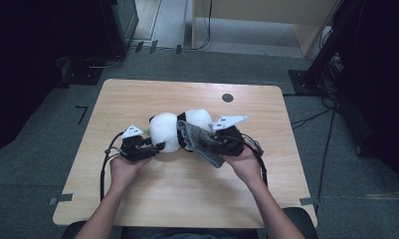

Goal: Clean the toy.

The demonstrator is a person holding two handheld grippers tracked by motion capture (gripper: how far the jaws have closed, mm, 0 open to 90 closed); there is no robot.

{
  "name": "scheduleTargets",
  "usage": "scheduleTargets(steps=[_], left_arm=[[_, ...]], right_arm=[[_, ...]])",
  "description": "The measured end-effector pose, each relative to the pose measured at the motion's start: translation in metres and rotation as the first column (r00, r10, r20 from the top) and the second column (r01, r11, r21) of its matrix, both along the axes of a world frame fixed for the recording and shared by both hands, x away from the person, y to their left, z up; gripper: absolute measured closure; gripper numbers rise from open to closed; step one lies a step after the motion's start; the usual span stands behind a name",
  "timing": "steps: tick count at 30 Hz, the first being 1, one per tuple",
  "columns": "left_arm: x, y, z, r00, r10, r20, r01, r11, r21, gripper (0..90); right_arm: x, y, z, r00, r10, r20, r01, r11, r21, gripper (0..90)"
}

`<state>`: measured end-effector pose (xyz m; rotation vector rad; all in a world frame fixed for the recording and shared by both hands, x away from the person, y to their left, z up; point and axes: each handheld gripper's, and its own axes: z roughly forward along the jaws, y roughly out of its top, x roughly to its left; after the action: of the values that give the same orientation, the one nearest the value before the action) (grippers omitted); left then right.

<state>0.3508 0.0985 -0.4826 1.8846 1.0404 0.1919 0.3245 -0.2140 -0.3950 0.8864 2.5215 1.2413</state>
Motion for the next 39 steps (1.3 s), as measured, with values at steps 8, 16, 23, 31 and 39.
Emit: scheduleTargets(steps=[8, 16, 23, 31, 39], left_arm=[[-0.004, -0.001, 0.000, 1.0000, 0.008, 0.005, -0.008, 1.0000, 0.004, 48.3], [-0.004, -0.002, 0.000, 0.9999, 0.010, 0.006, -0.010, 1.0000, 0.000, 46.9], [-0.002, -0.001, -0.002, 1.0000, 0.005, 0.000, -0.005, 1.0000, 0.006, 39.8], [0.000, 0.000, -0.003, 0.9999, -0.004, -0.015, 0.004, 1.0000, -0.001, 32.5], [0.003, 0.002, -0.004, 0.9996, -0.024, -0.016, 0.024, 0.9997, 0.000, 27.8]], right_arm=[[0.008, 0.049, 0.002, 0.9962, 0.087, -0.005, -0.088, 0.9961, -0.009, 75.5], [0.028, 0.085, -0.022, 0.9916, 0.123, -0.040, -0.124, 0.9919, -0.028, 75.2], [0.032, 0.079, -0.028, 0.9924, 0.112, -0.051, -0.114, 0.9928, -0.036, 74.6], [0.028, 0.051, -0.024, 0.9926, 0.084, -0.088, -0.084, 0.9965, -0.002, 74.9], [0.020, 0.010, -0.016, 0.9959, 0.051, -0.075, -0.051, 0.9987, 0.005, 74.4]])
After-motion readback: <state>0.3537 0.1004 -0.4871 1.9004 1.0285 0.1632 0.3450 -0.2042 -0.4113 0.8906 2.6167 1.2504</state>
